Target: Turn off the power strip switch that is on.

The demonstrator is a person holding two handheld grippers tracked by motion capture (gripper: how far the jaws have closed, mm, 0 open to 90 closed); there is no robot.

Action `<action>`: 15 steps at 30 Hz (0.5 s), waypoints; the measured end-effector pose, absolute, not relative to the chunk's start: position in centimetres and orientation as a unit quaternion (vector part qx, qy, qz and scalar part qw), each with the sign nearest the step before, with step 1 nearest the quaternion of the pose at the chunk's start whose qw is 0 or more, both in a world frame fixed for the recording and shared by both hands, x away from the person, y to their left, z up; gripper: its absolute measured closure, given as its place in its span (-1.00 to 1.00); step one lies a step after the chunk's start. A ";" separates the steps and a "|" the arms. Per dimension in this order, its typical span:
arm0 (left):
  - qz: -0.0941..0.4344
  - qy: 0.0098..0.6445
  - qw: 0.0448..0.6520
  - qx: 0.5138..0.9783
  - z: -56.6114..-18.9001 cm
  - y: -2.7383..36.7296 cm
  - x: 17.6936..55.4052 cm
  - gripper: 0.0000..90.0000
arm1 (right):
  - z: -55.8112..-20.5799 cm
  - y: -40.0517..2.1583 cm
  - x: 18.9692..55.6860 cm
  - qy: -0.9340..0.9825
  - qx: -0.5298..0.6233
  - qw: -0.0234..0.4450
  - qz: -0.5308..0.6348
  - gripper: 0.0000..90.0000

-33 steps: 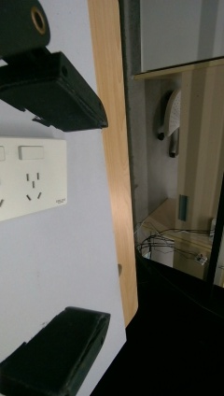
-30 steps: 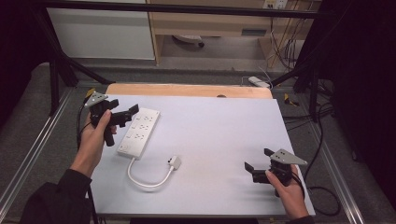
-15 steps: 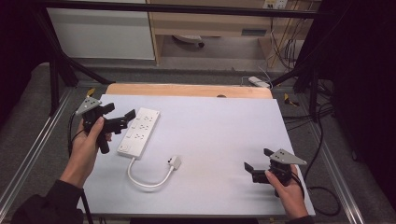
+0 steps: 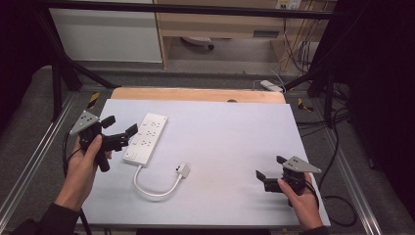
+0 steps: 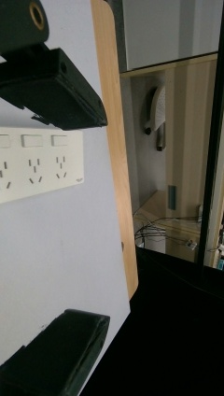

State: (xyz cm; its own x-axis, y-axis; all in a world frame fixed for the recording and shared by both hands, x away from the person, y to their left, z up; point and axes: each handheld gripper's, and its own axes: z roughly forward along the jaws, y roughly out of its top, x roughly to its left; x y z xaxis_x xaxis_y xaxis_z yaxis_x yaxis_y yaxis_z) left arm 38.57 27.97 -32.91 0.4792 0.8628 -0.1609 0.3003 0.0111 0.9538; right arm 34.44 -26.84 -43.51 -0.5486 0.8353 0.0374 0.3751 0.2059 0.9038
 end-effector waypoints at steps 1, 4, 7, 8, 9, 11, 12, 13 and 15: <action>0.254 0.442 0.556 0.657 -33.1 28.0 38.3 -0.88 | -43.5 -26.8 34.4 0.738 0.410 0.240 0.479 -0.95; 0.251 0.442 0.558 0.656 -33.5 28.0 37.5 -0.88 | -43.5 -26.8 34.4 0.739 0.410 0.240 0.478 -0.95; 0.251 0.438 0.557 0.659 -34.2 27.9 36.7 -0.88 | -43.5 -26.8 34.4 0.738 0.412 0.239 0.479 -0.95; 0.254 0.438 0.556 0.659 -34.4 27.9 36.3 -0.87 | -43.5 -26.8 34.4 0.739 0.411 0.240 0.478 -0.95; 0.260 0.436 0.554 0.659 -34.6 27.8 35.9 -0.87 | -43.5 -26.8 34.4 0.739 0.411 0.240 0.478 -0.95; 0.264 0.436 0.554 0.658 -35.2 27.9 35.2 -0.87 | -43.5 -26.8 34.4 0.739 0.410 0.240 0.478 -0.95; 0.261 0.438 0.555 0.657 -35.5 28.0 34.9 -0.87 | -43.5 -26.8 34.4 0.739 0.410 0.240 0.477 -0.95; 0.259 0.439 0.555 0.657 -35.8 28.0 34.6 -0.87 | -43.5 -26.8 34.4 0.739 0.410 0.241 0.478 -0.95; 0.260 0.444 0.548 0.659 -36.6 28.2 34.0 -0.88 | -43.5 -26.8 34.5 0.740 0.410 0.241 0.476 -0.95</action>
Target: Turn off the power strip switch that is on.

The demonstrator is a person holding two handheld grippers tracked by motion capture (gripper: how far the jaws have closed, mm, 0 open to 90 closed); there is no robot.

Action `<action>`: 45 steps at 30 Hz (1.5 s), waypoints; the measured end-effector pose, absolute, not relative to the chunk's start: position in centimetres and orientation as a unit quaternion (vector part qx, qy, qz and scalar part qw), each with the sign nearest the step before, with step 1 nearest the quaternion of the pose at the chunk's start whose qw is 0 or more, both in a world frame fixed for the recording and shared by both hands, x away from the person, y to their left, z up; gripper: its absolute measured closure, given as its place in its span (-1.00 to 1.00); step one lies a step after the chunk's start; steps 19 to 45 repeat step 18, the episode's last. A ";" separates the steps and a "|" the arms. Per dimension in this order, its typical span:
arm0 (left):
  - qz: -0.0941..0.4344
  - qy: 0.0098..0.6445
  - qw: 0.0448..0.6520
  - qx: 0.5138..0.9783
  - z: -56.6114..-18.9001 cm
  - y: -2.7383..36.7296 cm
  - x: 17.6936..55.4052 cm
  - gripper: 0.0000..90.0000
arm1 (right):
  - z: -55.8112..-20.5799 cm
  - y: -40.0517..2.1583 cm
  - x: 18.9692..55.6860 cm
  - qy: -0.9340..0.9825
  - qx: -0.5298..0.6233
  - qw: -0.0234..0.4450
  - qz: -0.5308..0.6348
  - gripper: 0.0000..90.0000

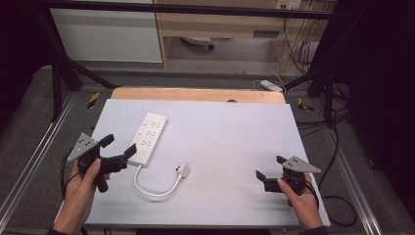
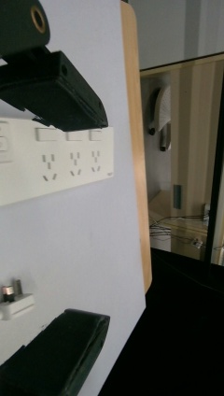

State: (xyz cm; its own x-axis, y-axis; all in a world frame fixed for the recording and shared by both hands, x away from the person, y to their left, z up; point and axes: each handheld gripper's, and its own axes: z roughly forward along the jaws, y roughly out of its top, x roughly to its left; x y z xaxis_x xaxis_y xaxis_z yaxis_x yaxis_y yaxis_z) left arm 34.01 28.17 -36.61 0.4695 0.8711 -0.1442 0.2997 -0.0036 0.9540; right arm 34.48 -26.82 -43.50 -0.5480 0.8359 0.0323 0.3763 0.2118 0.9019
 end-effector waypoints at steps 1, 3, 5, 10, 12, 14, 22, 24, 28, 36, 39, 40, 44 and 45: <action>0.262 0.447 0.544 0.660 -37.1 28.3 33.7 -0.88 | -43.5 -26.9 34.6 0.739 0.407 0.246 0.476 -0.95; 0.260 0.452 0.535 0.664 -38.1 28.5 33.1 -0.87 | -43.4 -27.0 34.6 0.737 0.408 0.252 0.477 -0.95; 0.256 0.458 0.527 0.668 -39.1 28.7 32.5 -0.87 | -43.4 -27.0 34.7 0.737 0.410 0.251 0.475 -0.94; 0.242 0.490 0.505 0.668 -41.7 29.2 31.0 -0.87 | -43.7 -27.0 35.0 0.737 0.418 0.251 0.468 -0.94; 0.243 0.495 0.493 0.672 -42.2 29.3 30.6 -0.87 | -43.8 -27.0 35.2 0.738 0.423 0.253 0.461 -0.94; 0.251 0.489 0.482 0.682 -42.4 29.3 30.4 -0.87 | -44.1 -26.9 35.5 0.742 0.426 0.257 0.449 -0.94; 0.251 0.500 0.488 0.670 -42.5 29.6 30.3 -0.86 | -45.2 -26.4 36.4 0.758 0.448 0.260 0.395 -0.92; 0.251 0.500 0.488 0.670 -42.5 29.6 30.3 -0.86 | -45.2 -26.4 36.4 0.758 0.448 0.260 0.395 -0.92; 0.251 0.500 0.488 0.670 -42.5 29.6 30.3 -0.86 | -45.2 -26.4 36.4 0.758 0.448 0.260 0.395 -0.92; 0.251 0.500 0.488 0.670 -42.5 29.6 30.3 -0.86 | -45.2 -26.4 36.4 0.758 0.448 0.260 0.395 -0.92; 0.251 0.500 0.488 0.670 -42.5 29.6 30.3 -0.86 | -45.2 -26.4 36.4 0.758 0.448 0.260 0.395 -0.92; 0.251 0.500 0.488 0.670 -42.5 29.6 30.3 -0.86 | -45.2 -26.4 36.4 0.758 0.448 0.260 0.395 -0.92; 0.251 0.500 0.488 0.670 -42.5 29.6 30.3 -0.86 | -45.2 -26.4 36.4 0.758 0.448 0.260 0.395 -0.92; 0.251 0.500 0.488 0.670 -42.5 29.6 30.3 -0.86 | -45.2 -26.4 36.4 0.758 0.448 0.260 0.395 -0.92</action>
